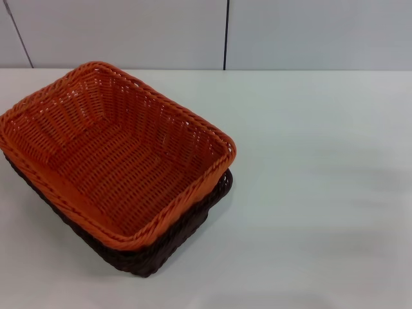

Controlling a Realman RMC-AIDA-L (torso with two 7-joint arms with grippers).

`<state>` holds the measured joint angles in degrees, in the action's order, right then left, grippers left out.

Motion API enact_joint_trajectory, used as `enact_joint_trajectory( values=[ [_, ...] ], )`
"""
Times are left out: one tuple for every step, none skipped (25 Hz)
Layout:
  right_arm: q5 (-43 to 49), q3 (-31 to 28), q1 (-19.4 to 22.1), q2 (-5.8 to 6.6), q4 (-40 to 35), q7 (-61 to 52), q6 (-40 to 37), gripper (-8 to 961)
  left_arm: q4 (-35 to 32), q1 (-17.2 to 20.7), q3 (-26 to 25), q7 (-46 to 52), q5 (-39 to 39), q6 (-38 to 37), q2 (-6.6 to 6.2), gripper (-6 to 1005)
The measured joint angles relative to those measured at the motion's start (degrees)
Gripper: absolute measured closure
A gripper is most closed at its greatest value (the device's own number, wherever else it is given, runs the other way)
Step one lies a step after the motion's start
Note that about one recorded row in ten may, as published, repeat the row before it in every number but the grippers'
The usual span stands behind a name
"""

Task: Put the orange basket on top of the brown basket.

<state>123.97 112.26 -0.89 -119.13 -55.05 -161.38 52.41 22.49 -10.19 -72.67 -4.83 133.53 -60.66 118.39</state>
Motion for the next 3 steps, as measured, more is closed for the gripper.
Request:
enact_joint_trajectory(
  values=[
    [-0.1,0.2,-0.1,-0.07,1.2,-0.6,0.9,365,-0.2,-0.1,0.1,0.0,0.0,-0.7,0.00,258],
    [-0.2,0.7,-0.3,-0.15,2.9,-1.1,2.4,365,-0.4,-0.1,0.1,0.0,0.0,-0.9,0.00,258],
    [-0.2,0.7,-0.3,-0.15,2.9,-1.1,2.4,365,-0.4,-0.2,0.2,0.0,0.0,-0.9,-0.01,258]
  ],
)
